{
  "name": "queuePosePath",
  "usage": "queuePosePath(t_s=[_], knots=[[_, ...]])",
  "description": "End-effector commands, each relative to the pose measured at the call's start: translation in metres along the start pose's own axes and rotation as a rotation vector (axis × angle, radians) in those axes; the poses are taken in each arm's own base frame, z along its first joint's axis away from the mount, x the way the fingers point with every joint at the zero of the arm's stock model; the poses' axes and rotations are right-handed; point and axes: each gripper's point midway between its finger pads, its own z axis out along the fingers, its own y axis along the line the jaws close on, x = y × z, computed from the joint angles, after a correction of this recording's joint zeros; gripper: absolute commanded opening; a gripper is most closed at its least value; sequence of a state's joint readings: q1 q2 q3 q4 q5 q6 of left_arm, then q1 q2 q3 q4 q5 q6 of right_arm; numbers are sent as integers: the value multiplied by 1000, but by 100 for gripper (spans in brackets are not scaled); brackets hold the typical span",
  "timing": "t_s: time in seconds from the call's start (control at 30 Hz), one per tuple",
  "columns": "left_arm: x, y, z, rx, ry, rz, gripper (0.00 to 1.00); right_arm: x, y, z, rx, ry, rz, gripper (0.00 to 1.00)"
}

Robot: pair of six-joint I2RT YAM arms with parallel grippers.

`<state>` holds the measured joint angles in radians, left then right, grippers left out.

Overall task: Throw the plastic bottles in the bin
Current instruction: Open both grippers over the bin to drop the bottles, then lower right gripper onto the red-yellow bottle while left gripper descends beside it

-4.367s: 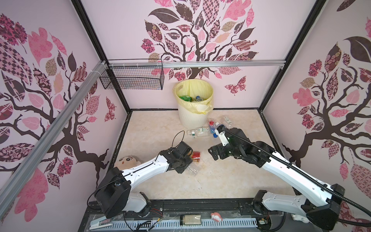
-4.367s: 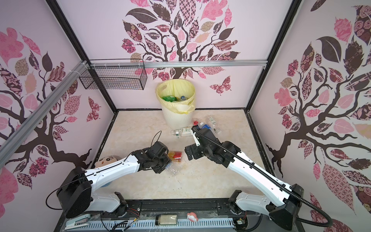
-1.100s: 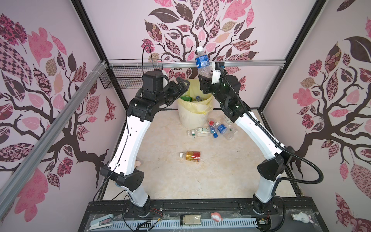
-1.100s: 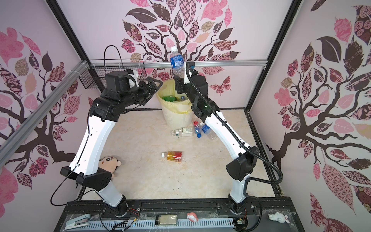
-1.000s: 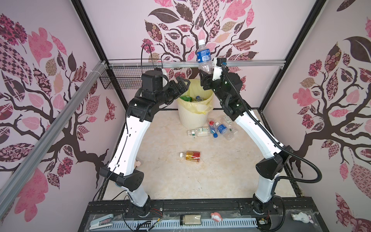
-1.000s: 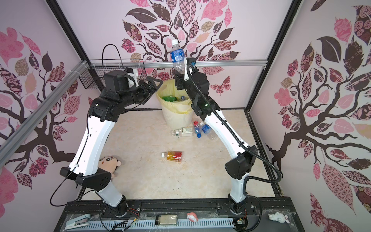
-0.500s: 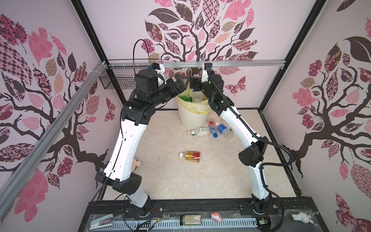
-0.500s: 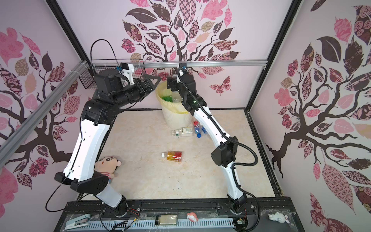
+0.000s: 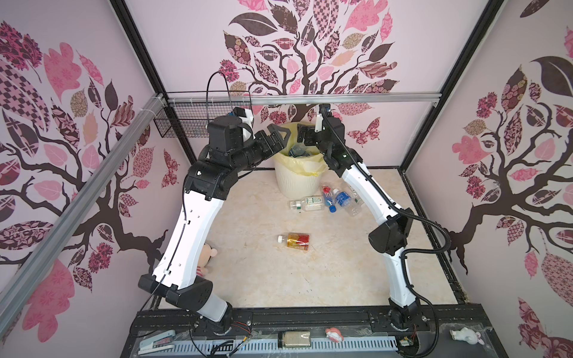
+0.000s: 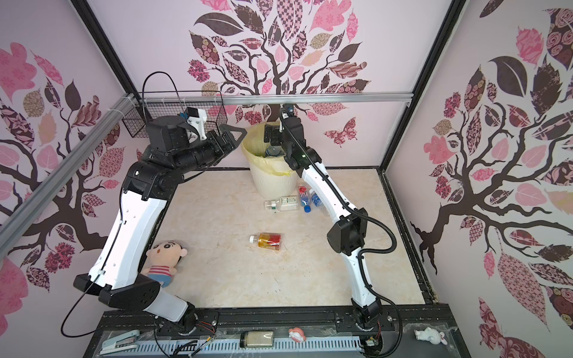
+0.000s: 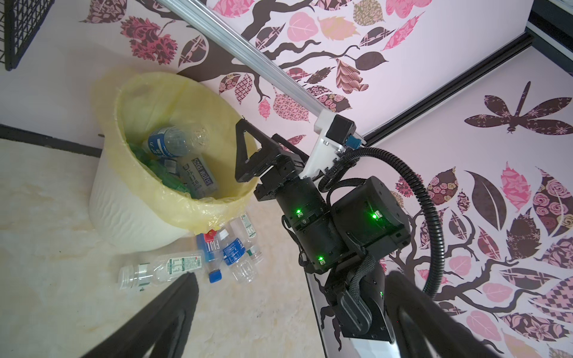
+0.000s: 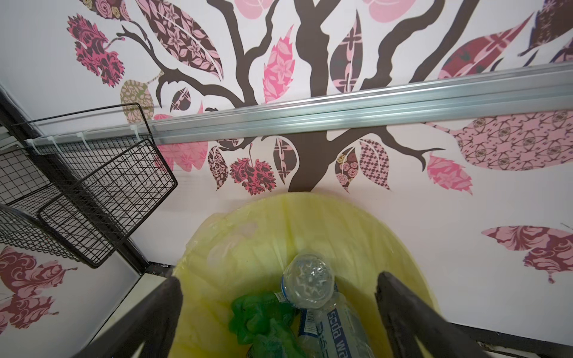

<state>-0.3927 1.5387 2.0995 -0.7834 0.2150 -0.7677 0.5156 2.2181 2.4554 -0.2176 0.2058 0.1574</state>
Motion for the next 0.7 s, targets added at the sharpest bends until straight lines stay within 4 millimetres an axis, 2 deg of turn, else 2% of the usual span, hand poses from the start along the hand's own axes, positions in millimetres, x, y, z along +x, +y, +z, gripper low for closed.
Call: queuePosePath(t_s=[0.0, 0.17, 0.3, 0.43, 0.67], knots=[[-6, -2, -11, 6, -44, -11, 97, -54, 4, -38, -13, -73, 12, 100], [3, 10, -14, -30, -34, -49, 97, -63, 3, -56, -14, -57, 22, 100], [17, 32, -11, -119, 8, -105, 97, -61, -2, -72, 1, 0, 29, 100], [37, 59, -8, -232, 75, -158, 97, -46, -9, -88, 31, 93, 22, 100], [67, 80, -5, -264, 138, -235, 97, -5, -17, -118, 32, 258, 14, 100]])
